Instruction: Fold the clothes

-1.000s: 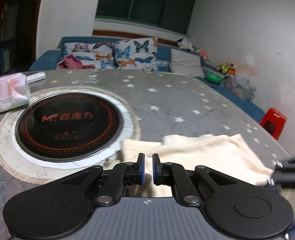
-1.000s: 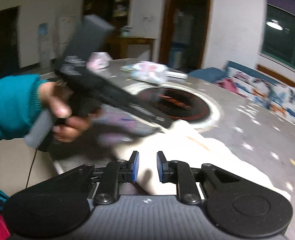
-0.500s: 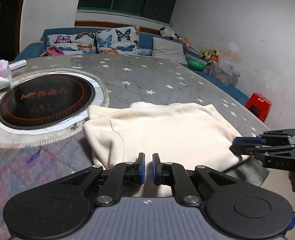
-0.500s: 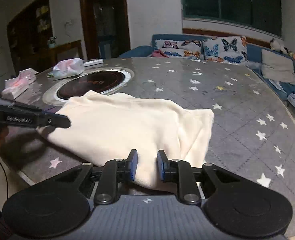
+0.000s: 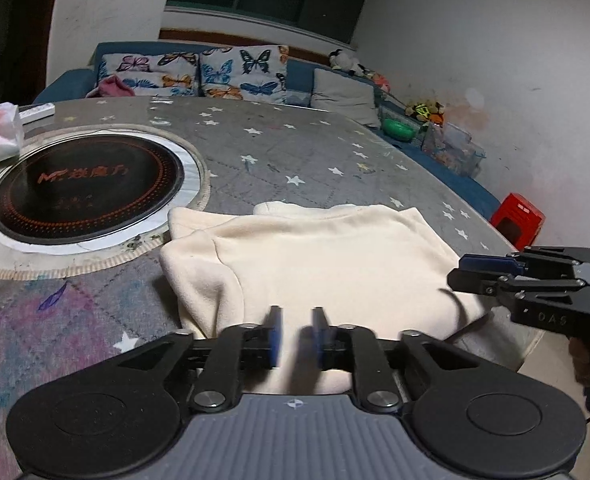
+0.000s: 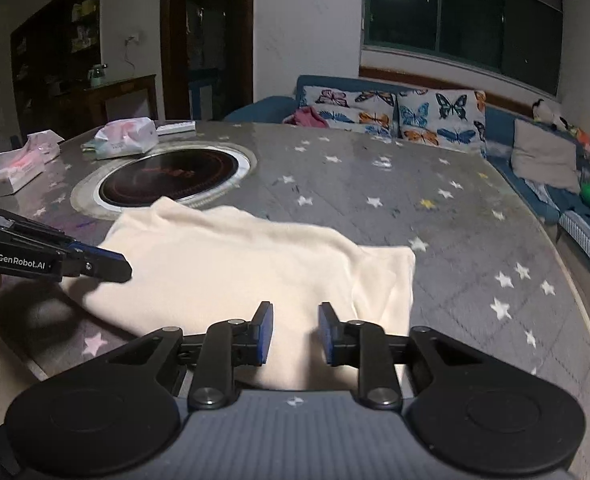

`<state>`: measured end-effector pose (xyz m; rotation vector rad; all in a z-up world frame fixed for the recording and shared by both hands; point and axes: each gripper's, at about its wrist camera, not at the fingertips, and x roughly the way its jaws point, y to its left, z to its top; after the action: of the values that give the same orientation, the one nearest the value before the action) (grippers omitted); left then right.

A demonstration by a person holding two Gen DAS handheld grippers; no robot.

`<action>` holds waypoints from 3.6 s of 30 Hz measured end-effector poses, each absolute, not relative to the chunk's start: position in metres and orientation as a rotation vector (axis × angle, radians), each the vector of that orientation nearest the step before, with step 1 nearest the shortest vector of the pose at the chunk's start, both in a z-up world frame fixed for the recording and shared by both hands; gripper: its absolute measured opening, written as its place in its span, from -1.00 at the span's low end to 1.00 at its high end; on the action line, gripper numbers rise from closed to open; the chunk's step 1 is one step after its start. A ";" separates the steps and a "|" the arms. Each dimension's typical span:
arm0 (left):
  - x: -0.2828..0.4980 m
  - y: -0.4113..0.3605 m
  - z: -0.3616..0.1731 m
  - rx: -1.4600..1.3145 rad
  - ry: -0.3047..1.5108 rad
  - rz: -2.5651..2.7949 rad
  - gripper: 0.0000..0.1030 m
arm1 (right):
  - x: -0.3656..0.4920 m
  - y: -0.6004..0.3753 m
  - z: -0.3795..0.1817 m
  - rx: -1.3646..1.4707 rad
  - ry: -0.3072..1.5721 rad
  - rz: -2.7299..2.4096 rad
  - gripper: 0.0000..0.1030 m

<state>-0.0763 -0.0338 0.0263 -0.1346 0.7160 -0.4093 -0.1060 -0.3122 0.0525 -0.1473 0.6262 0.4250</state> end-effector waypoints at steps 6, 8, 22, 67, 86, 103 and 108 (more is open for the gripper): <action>-0.084 -0.043 0.040 -0.103 0.682 -0.389 0.18 | -0.109 -0.303 0.057 -0.155 0.592 0.443 0.02; -0.085 -0.043 0.043 -0.102 0.673 -0.381 0.32 | -0.110 -0.300 0.057 -0.153 0.584 0.446 0.07; -0.096 -0.039 0.054 -0.070 0.603 -0.286 0.99 | -0.124 -0.288 0.065 -0.169 0.514 0.442 0.91; -0.131 -0.026 0.056 -0.052 0.551 -0.124 1.00 | -0.162 -0.264 0.063 -0.264 0.485 0.487 1.00; -0.136 -0.021 0.050 -0.109 0.619 -0.088 1.00 | -0.178 -0.250 0.063 -0.282 0.485 0.515 1.00; -0.141 -0.037 0.047 -0.075 0.676 -0.066 1.00 | -0.190 -0.249 0.056 -0.295 0.472 0.571 1.00; -0.144 -0.041 0.048 -0.064 0.686 -0.061 1.00 | -0.192 -0.252 0.056 -0.287 0.464 0.577 1.00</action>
<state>-0.1439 -0.0410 0.0482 -0.0639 0.6855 -0.0610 -0.1917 -0.2516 0.0565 -0.2874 0.4636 0.5769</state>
